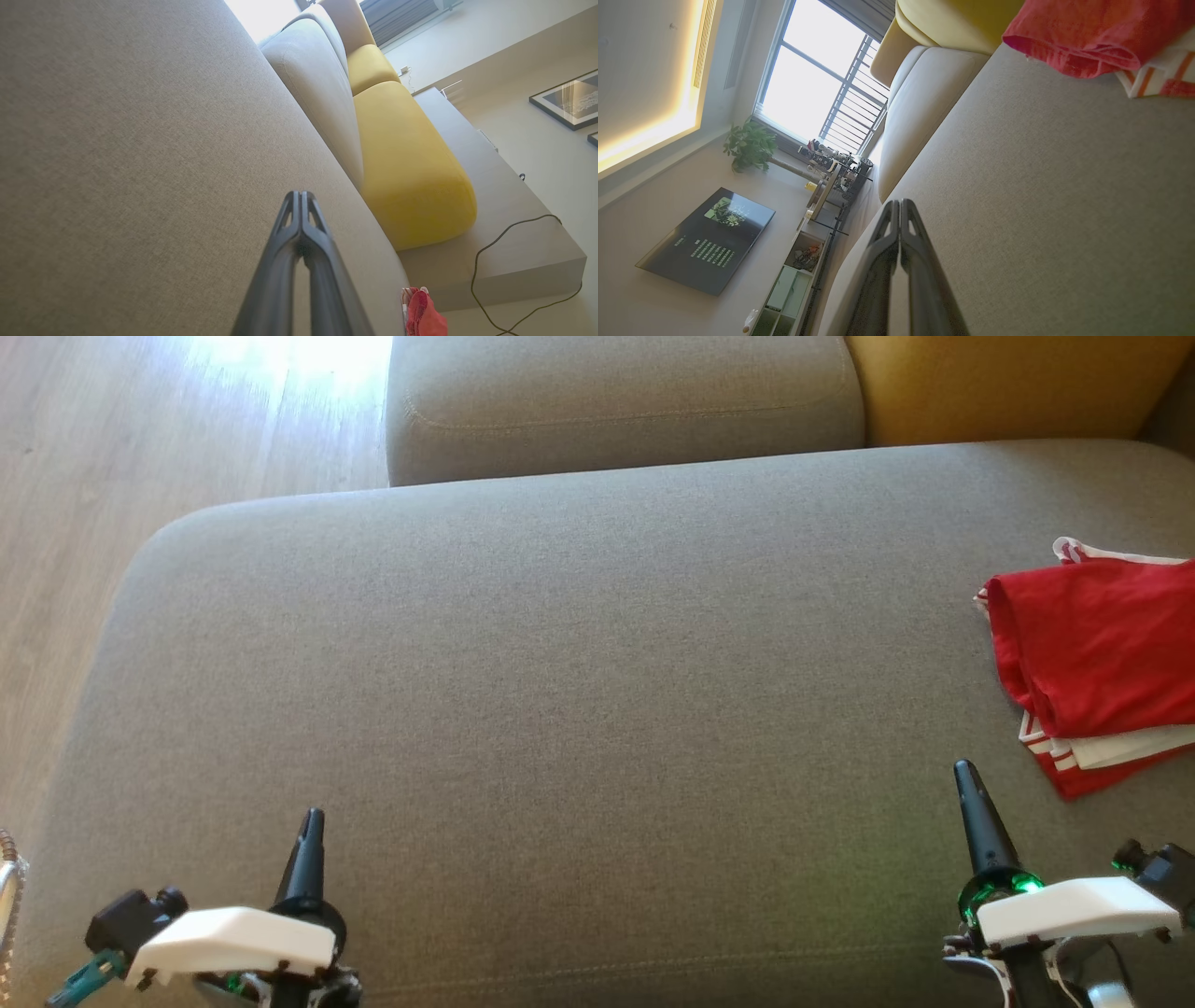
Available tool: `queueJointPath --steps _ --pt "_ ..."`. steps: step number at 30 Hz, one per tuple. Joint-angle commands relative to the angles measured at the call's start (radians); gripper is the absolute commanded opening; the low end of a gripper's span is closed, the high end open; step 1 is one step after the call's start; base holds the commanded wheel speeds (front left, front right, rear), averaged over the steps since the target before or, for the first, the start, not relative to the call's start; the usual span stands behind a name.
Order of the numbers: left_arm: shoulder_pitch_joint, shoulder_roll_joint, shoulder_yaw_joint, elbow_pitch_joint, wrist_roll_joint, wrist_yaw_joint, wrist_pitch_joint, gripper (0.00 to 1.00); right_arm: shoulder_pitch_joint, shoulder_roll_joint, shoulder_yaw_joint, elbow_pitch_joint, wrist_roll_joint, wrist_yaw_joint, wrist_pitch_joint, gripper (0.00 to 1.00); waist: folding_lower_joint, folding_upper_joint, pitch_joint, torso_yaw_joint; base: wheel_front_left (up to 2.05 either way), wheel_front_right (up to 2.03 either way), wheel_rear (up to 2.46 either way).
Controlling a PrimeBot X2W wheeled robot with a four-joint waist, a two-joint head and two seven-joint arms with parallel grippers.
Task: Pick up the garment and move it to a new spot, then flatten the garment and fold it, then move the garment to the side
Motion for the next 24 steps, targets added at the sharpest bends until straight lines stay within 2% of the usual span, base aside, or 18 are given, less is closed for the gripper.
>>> queueJointPath --steps 1,24 --pt "-0.061 0.016 0.039 -0.026 -0.035 -0.014 0.008 0.0 -0.056 -0.019 0.006 -0.026 0.038 0.0 0.01 0.0 0.0 0.0 0.001 0.0 0.0 0.0 0.0" --pt "-0.118 0.015 0.105 0.011 -0.298 -0.058 0.071 0.0 -0.093 -0.02 -0.016 -0.009 0.3 0.0 0.075 0.0 0.0 0.0 0.014 0.0 0.0 0.0 0.0"
